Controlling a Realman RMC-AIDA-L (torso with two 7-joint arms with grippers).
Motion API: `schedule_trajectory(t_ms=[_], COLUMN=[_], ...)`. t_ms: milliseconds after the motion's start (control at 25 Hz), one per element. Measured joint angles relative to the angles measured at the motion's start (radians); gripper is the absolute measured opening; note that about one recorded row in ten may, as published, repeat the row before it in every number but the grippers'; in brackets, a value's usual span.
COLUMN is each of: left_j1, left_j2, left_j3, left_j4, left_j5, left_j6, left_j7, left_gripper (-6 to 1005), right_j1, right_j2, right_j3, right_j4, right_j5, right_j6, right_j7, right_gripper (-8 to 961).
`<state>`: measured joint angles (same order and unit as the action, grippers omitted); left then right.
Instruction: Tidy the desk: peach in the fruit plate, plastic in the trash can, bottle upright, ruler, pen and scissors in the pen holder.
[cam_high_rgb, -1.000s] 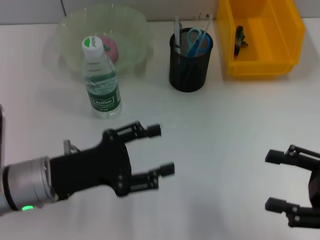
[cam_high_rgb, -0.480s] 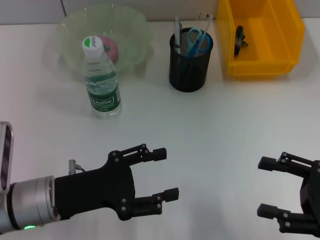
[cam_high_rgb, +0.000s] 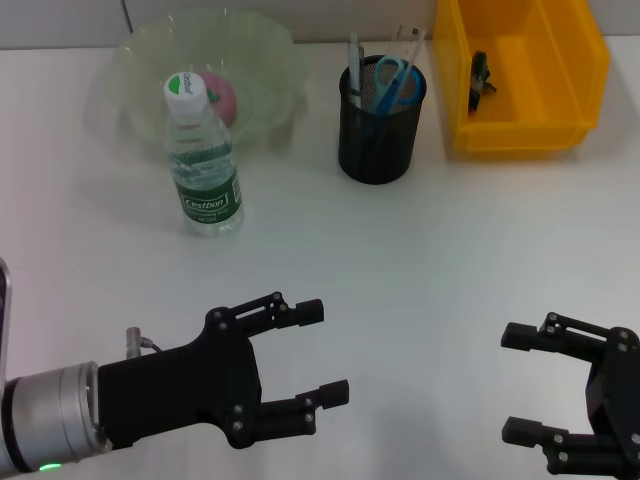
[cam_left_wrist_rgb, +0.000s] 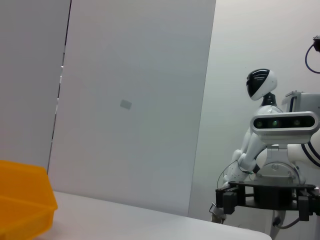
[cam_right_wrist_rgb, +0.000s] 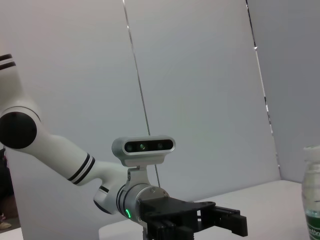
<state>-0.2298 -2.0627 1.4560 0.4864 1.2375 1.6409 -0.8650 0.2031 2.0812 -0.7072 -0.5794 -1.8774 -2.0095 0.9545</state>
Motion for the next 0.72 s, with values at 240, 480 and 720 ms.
schedule_trajectory(t_ms=[240, 480, 720], left_j1=[-0.006, -0.007, -0.009], left_j2=[-0.001, -0.001, -0.001], left_j3=[0.0, -0.003, -0.02], left_j4=[-0.001, 0.0, -0.002], left_j5=[0.0, 0.0, 0.004], left_j6=[0.002, 0.002, 0.003], left_j7=[0.0, 0.0, 0.0], left_gripper=[783, 783, 783], right_j1=[-0.002, -0.002, 0.0], right_j2=[0.002, 0.003, 0.002], right_j3=[0.002, 0.006, 0.009], right_j4=[0.002, 0.01, 0.023], right_j5=[0.001, 0.004, 0.005], right_j6=[0.0, 0.0, -0.001], right_j7=[-0.001, -0.001, -0.001], right_gripper=[804, 804, 804])
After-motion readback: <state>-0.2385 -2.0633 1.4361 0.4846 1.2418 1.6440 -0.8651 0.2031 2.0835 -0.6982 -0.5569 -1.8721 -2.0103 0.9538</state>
